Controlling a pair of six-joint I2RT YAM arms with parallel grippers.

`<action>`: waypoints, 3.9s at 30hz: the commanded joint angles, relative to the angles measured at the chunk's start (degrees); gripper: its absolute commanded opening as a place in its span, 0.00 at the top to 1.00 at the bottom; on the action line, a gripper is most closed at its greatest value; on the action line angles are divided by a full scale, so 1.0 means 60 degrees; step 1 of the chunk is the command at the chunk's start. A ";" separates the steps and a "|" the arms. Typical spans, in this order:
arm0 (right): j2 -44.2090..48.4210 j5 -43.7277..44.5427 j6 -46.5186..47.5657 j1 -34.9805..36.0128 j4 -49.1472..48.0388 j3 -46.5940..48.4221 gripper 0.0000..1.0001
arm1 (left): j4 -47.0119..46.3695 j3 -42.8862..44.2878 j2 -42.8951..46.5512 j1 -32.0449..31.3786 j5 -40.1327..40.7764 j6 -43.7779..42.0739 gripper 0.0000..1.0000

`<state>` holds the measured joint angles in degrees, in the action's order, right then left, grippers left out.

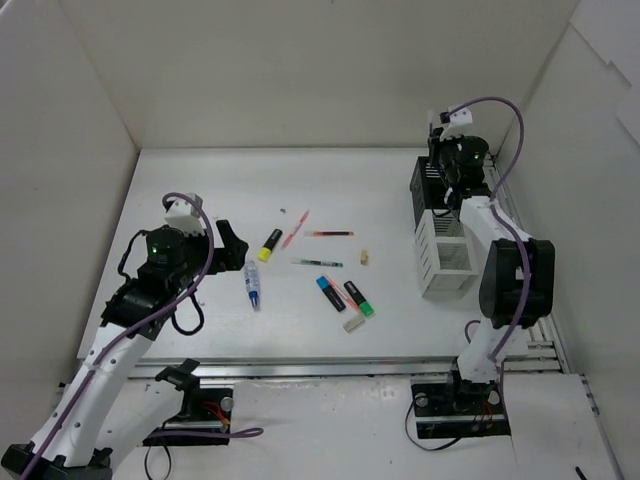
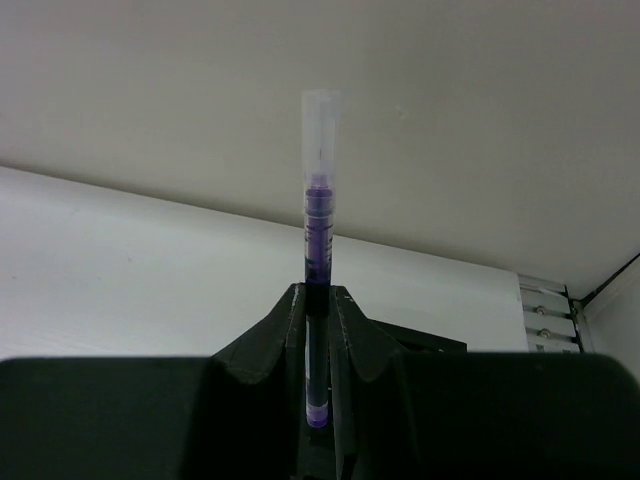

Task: Sort the stationery into containers
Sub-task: Place the pen in the storage box, then pick up the pen from the center of the board.

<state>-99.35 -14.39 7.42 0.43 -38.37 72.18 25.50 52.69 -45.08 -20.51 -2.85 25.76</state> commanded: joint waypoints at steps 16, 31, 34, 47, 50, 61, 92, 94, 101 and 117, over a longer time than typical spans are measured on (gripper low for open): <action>-0.2352 -0.1526 0.1546 -0.0877 -0.1881 0.1301 1.00 | -0.0807 0.0023 -0.0323 0.0167 0.0256 -0.0265 0.00; -0.2324 -0.1674 0.1517 -0.1125 -0.1911 0.0421 0.96 | -0.0807 0.0037 -0.0294 0.0167 0.0314 -0.0309 0.01; -0.2309 -0.1760 0.1386 -0.1243 -0.1940 0.0245 0.96 | -0.0792 0.0052 -0.0294 0.0167 0.0300 -0.0338 0.01; -0.2309 -0.2142 0.1356 -0.1345 -0.1955 -0.0033 0.84 | -0.0836 0.0081 -0.0338 0.0167 0.0226 -0.0338 0.00; -0.2206 -0.2142 0.1342 -0.1345 -0.1955 -0.0048 0.78 | -0.0821 0.0096 -0.0324 0.0167 0.0212 -0.0338 0.01; -0.1372 -0.2026 0.1093 -0.1360 -0.1940 -0.0063 0.55 | -0.0748 0.0067 -0.0133 0.0167 0.0168 -0.0382 0.01; -0.0299 -0.1879 0.5281 0.4571 0.8092 0.2438 0.02 | 0.1068 -0.0461 0.0526 0.0255 0.0973 0.1493 0.01; -0.1324 -0.1616 0.5427 0.4805 0.8778 0.3301 0.02 | 0.1170 -0.0460 0.0497 0.0255 0.1061 0.1581 0.01; -0.3843 -0.1234 0.5487 0.5041 0.9734 0.5032 0.03 | 0.1068 -0.0417 0.0292 0.0343 0.1237 0.1479 0.00; -0.5312 -0.0721 0.5633 0.5217 1.0569 0.6177 0.73 | 0.0922 -0.0344 0.0130 0.0431 0.1134 0.1362 0.00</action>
<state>-132.11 -19.81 40.71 31.22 23.57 106.78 33.63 48.47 -44.51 -18.31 3.05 34.13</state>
